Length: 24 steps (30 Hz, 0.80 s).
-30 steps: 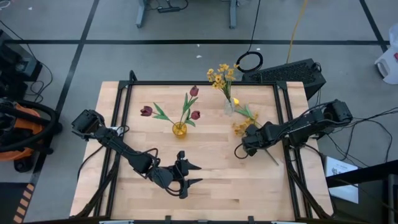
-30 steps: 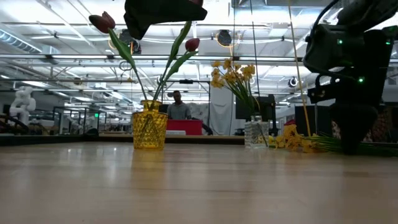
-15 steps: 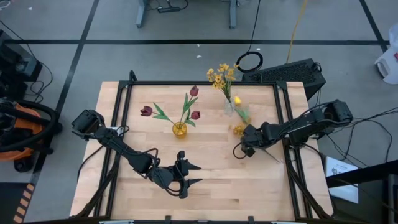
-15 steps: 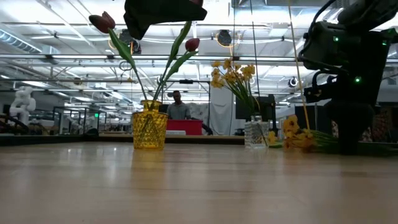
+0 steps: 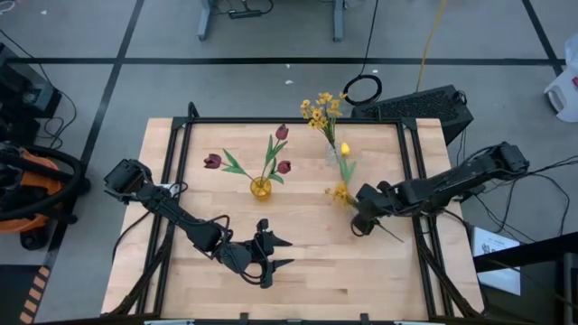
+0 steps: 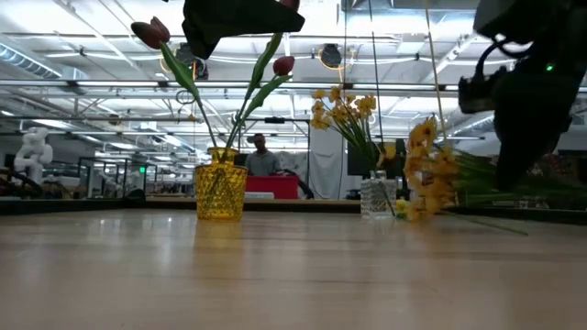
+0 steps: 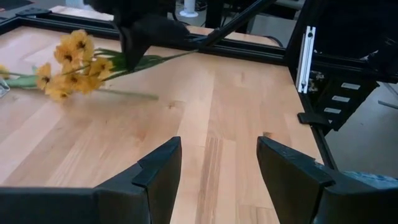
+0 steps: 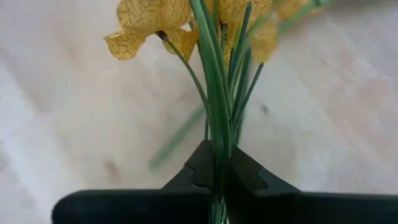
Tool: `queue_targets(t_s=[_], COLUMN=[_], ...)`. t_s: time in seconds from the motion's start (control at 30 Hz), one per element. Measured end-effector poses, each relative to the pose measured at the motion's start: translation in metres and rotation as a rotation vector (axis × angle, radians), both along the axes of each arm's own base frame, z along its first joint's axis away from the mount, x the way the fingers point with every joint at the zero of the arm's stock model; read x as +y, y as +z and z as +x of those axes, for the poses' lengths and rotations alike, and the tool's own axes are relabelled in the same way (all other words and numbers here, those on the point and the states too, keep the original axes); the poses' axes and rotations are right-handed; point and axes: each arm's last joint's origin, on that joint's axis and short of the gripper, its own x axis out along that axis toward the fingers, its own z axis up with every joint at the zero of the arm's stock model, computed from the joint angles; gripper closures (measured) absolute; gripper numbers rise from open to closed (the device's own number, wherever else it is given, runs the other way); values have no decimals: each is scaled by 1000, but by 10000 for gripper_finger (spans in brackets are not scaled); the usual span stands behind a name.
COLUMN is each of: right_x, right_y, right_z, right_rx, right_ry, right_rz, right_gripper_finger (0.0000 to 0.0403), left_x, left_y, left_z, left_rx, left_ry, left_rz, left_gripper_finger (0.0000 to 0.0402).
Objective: Sort flowers into vase by color
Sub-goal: Put the yellow flowers into the transparent vase
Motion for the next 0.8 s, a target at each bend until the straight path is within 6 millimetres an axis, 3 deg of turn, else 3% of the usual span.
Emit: queue_targets(t_s=[0.27, 0.8], right_x=[15, 44], right_y=[19, 73], right_z=[-10, 12], right_rx=[-135, -767], right_ry=[109, 473], right_rz=[37, -16], right_gripper_finger=[395, 395], left_x=[0, 0], left_y=[0, 1], left_z=[0, 1], left_rx=[0, -14], left_ry=[0, 1], left_rz=[-1, -9], left_gripper_finger=[188, 188])
